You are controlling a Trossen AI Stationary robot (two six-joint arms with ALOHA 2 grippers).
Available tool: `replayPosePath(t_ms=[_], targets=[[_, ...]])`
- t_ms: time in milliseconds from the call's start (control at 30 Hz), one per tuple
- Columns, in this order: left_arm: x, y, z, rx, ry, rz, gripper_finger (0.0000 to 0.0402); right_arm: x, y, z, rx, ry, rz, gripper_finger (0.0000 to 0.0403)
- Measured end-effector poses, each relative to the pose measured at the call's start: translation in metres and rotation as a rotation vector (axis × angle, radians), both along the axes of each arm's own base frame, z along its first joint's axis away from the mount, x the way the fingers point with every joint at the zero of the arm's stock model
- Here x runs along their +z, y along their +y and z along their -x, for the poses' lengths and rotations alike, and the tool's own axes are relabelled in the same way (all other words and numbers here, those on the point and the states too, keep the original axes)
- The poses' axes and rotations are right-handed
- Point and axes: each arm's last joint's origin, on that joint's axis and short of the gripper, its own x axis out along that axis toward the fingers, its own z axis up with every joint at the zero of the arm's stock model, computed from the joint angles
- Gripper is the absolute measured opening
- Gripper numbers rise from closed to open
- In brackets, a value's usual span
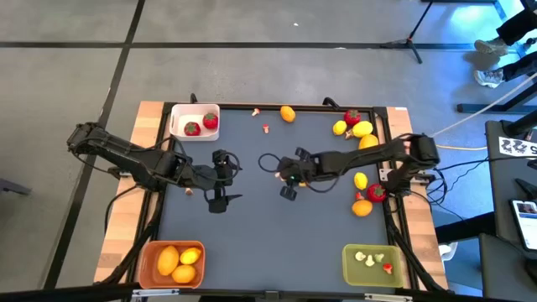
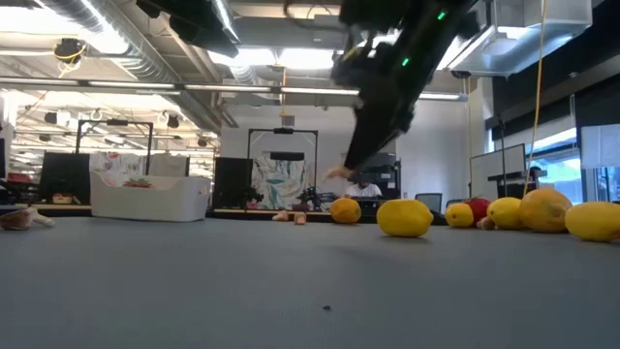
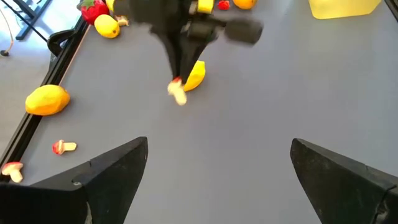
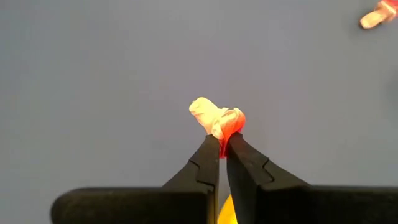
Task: Sort produce into baskets
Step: Put the red mushroom into the yellow bin
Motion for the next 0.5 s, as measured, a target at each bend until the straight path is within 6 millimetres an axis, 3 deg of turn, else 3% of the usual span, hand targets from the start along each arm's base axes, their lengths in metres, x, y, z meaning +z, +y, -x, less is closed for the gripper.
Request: replayPosePath(t_ms=[300,500], targets=[[0.000,0.000,0.000,0.000,0.000,0.000,0.0392,0.032,0.045,0.035,0.015,0.014,-0.075,0.0024],[0.000,0.000,0.000,0.000,-0.002,0.000,0.0392,0.040,0.075,0.056,0.022,0.039,-0.128,0.0024]])
